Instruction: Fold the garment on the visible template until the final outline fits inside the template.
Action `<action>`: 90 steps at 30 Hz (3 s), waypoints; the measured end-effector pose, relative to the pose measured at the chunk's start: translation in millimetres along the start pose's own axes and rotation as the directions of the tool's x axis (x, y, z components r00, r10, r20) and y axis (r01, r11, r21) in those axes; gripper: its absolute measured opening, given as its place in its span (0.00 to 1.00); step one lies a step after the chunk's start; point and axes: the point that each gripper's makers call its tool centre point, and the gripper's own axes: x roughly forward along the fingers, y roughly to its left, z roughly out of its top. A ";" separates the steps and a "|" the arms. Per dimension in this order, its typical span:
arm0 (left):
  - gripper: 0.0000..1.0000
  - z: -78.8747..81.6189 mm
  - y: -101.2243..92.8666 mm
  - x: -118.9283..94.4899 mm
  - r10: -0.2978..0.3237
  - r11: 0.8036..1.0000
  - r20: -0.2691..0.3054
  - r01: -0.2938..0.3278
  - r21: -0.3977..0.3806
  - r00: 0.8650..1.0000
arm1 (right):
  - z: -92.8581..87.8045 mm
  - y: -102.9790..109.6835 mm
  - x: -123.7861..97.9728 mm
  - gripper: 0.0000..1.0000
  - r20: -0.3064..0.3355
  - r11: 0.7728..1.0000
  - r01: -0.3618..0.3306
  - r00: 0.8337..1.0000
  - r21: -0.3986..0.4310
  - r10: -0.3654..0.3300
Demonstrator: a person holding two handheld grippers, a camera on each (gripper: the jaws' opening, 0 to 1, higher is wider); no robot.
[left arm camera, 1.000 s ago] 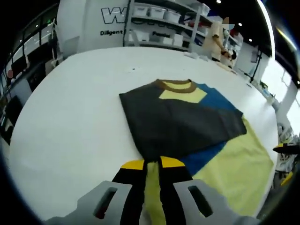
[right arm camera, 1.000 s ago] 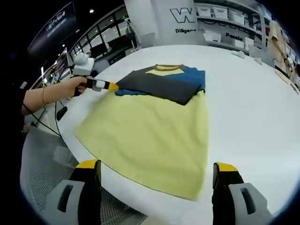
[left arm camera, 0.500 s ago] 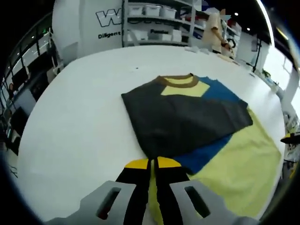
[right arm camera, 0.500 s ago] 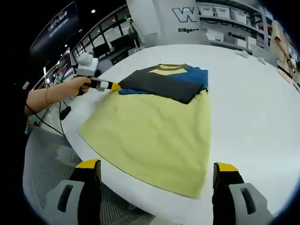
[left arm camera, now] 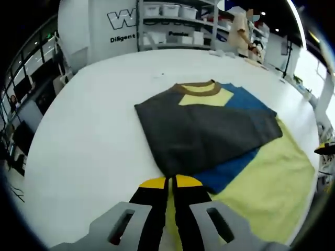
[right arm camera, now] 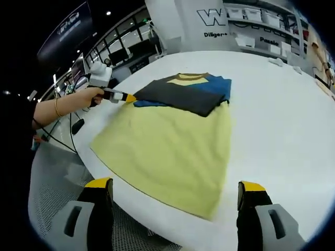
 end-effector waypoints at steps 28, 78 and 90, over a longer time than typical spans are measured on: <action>0.45 7.8 18.1 -32.3 -0.004 1.000 0.068 0.004 0.009 0.998 | 9.0 -1.4 1.3 0.99 0.014 1.000 0.013 1.000 0.002 -0.013; 0.87 -94.2 -40.0 -128.9 -0.132 0.989 -0.040 0.135 0.067 0.990 | -1.2 6.6 16.0 0.96 -0.026 1.000 0.011 1.000 -0.013 -0.012; 0.66 -120.7 -35.2 -139.5 -0.131 0.988 -0.106 0.139 0.068 0.986 | -13.7 -7.5 15.3 0.73 -0.058 0.997 0.074 0.996 -0.018 -0.075</action>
